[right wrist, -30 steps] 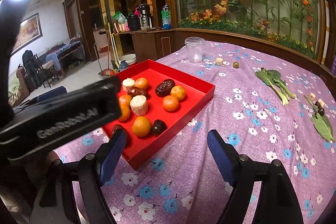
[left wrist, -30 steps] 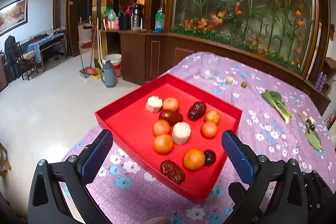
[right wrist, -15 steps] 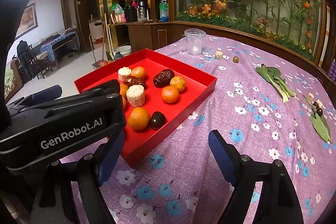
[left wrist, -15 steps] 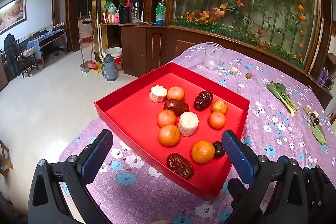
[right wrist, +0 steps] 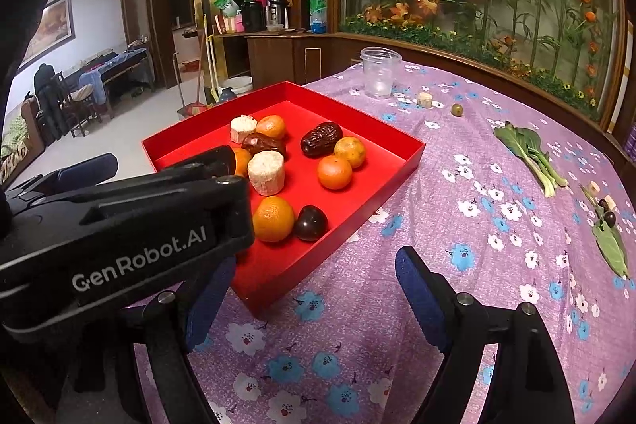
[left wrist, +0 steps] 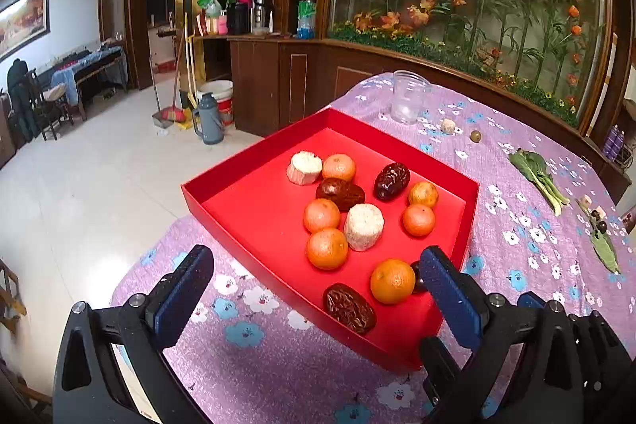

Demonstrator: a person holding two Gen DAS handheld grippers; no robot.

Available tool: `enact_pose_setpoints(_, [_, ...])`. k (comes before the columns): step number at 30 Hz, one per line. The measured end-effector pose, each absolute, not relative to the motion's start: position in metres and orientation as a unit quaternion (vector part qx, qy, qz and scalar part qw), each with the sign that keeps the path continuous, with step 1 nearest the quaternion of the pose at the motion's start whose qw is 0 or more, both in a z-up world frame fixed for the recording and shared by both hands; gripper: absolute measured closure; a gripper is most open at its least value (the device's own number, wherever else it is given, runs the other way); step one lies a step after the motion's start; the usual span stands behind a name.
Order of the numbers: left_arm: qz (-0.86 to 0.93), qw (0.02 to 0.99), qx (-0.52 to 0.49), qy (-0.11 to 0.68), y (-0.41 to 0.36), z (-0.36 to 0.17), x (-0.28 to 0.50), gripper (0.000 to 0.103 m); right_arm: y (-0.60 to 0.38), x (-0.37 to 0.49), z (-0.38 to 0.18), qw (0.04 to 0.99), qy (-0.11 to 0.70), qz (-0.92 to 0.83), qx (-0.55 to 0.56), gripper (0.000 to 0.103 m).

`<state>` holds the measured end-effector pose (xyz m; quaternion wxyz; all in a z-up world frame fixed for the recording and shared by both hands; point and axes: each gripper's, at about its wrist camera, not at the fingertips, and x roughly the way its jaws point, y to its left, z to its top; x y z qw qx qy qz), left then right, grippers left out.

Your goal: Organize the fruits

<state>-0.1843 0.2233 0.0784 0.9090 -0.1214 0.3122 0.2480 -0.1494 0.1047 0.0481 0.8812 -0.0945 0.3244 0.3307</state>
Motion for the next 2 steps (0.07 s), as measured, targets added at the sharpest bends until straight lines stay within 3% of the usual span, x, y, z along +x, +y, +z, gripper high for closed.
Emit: enact_pose_setpoints(2, [0.251,0.909,-0.117,0.312,0.2228,0.0793,-0.1842,0.000,0.1040,-0.1486,0.0479,0.880,0.327,0.332,-0.092,0.016])
